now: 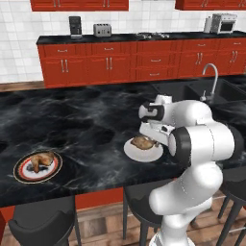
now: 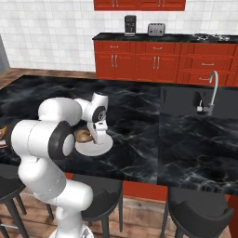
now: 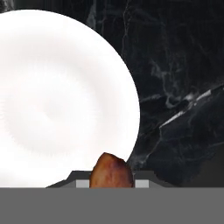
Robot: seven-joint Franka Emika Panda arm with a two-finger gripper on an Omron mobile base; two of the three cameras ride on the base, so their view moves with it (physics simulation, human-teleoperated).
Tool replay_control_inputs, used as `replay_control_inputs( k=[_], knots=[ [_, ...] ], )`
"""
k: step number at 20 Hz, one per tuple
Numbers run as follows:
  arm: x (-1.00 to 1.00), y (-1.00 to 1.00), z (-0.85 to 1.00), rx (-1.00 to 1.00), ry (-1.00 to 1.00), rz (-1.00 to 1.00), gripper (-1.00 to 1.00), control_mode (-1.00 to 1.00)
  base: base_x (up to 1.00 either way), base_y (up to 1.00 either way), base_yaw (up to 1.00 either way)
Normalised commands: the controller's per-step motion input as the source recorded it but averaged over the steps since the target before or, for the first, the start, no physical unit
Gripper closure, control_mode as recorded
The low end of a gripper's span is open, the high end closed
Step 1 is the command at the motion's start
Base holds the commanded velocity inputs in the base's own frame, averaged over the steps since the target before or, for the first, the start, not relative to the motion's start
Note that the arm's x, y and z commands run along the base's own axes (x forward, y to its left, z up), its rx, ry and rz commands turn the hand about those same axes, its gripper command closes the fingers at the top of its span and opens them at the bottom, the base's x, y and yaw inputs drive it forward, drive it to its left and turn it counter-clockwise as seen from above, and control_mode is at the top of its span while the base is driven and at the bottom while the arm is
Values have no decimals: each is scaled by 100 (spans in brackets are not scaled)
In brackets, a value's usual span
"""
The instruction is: Take the chicken drumsticks from the pan and place one on each plate on the dining counter.
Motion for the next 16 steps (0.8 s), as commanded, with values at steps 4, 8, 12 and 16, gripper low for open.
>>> replay_control_inputs(
  k=[4, 8, 12, 16],
  knots=[
    [37, 10, -41, -3, -3, 0, 100, -100, 0, 0, 0],
    [31, 1, -33, 0, 0, 0, 100, -100, 0, 0, 0],
    [14, 1, -30, 0, 0, 0, 100, -100, 0, 0, 0],
    [20, -1, -23, 0, 0, 0, 100, -100, 0, 0, 0]
  ],
)
